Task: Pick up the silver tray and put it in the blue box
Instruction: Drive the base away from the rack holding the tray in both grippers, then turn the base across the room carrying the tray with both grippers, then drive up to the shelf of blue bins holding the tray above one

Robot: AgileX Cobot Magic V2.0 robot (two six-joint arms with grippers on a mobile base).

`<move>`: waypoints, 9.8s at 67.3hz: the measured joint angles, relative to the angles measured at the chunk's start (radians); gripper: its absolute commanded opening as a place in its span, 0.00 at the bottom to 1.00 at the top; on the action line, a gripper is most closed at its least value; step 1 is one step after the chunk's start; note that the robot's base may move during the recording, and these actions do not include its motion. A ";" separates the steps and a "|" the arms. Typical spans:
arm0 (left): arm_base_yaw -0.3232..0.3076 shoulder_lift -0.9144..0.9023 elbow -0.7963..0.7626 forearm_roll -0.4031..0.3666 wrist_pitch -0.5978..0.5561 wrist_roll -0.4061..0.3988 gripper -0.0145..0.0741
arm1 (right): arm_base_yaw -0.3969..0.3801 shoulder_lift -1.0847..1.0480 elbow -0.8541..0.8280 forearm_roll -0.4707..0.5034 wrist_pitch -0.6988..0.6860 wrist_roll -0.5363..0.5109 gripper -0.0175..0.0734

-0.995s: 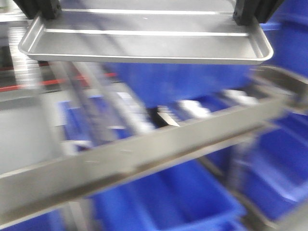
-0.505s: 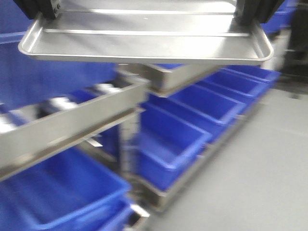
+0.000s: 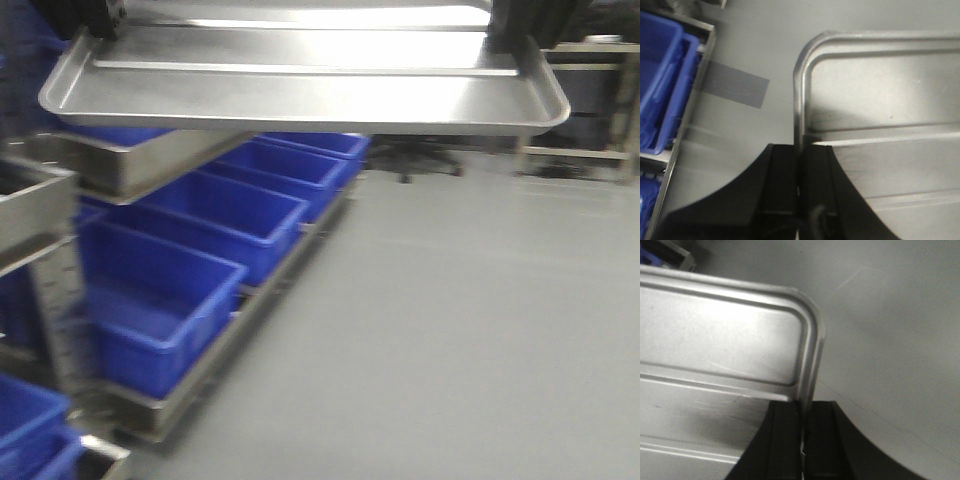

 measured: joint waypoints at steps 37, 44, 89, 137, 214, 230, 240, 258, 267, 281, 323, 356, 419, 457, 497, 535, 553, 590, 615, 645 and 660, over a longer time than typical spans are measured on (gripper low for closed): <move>0.000 0.000 0.000 0.000 0.000 0.000 0.05 | 0.000 0.000 0.000 0.000 0.001 0.000 0.26; 0.000 0.000 0.000 0.000 0.000 0.000 0.05 | 0.000 0.000 0.000 0.000 0.002 0.000 0.26; -0.002 0.000 0.000 -0.002 0.002 0.000 0.05 | 0.000 0.000 0.000 0.000 0.005 0.000 0.26; -0.002 0.000 0.000 -0.006 0.002 0.000 0.05 | 0.000 0.000 0.000 0.000 0.008 0.000 0.26; -0.002 0.002 0.000 -0.006 0.002 0.000 0.05 | 0.000 0.000 0.000 0.000 0.008 0.000 0.26; -0.002 0.002 0.000 -0.014 0.002 0.000 0.05 | 0.000 0.000 0.000 -0.002 0.009 0.000 0.26; -0.002 0.002 0.000 -0.014 0.002 0.000 0.05 | 0.000 0.000 0.000 -0.002 0.009 0.000 0.26; -0.002 0.002 0.000 -0.014 0.002 0.000 0.05 | 0.000 0.000 0.000 -0.002 0.010 0.000 0.26; -0.002 0.002 0.000 -0.014 0.002 0.000 0.05 | 0.000 0.000 0.000 -0.002 0.010 0.000 0.26; -0.002 0.002 0.000 -0.016 0.002 0.000 0.05 | 0.000 0.000 0.000 -0.002 0.010 0.000 0.26; -0.002 0.002 0.000 -0.035 0.003 0.000 0.05 | 0.000 0.000 0.000 -0.010 0.016 0.000 0.26; -0.002 0.002 0.000 -0.037 0.001 0.000 0.05 | 0.000 0.000 0.000 -0.016 0.016 -0.002 0.26; -0.002 0.002 0.000 -0.037 0.001 0.000 0.05 | 0.000 0.000 0.000 -0.016 0.016 -0.002 0.26; -0.002 0.002 0.000 -0.037 0.001 0.000 0.05 | 0.000 0.000 0.000 -0.016 0.016 -0.002 0.26; -0.002 0.002 0.000 -0.037 0.002 0.000 0.05 | 0.000 0.000 0.000 -0.016 0.016 -0.002 0.26; -0.002 0.002 0.000 -0.037 0.002 0.000 0.05 | 0.000 0.000 0.000 -0.016 0.016 -0.002 0.26; -0.002 0.002 0.000 -0.037 0.002 0.000 0.05 | 0.000 0.000 0.000 -0.016 0.016 -0.002 0.26; -0.002 0.002 -0.005 -0.041 0.004 -0.002 0.05 | 0.000 -0.005 0.000 -0.011 0.023 -0.002 0.26; -0.002 0.002 -0.005 -0.041 0.004 -0.002 0.05 | 0.000 -0.005 0.000 -0.010 0.023 -0.002 0.26; -0.002 0.002 -0.005 -0.041 0.004 -0.002 0.05 | 0.000 -0.005 0.000 -0.010 0.023 -0.002 0.26; -0.002 0.002 -0.005 -0.041 0.000 -0.002 0.05 | 0.000 -0.005 0.000 -0.010 0.023 -0.002 0.26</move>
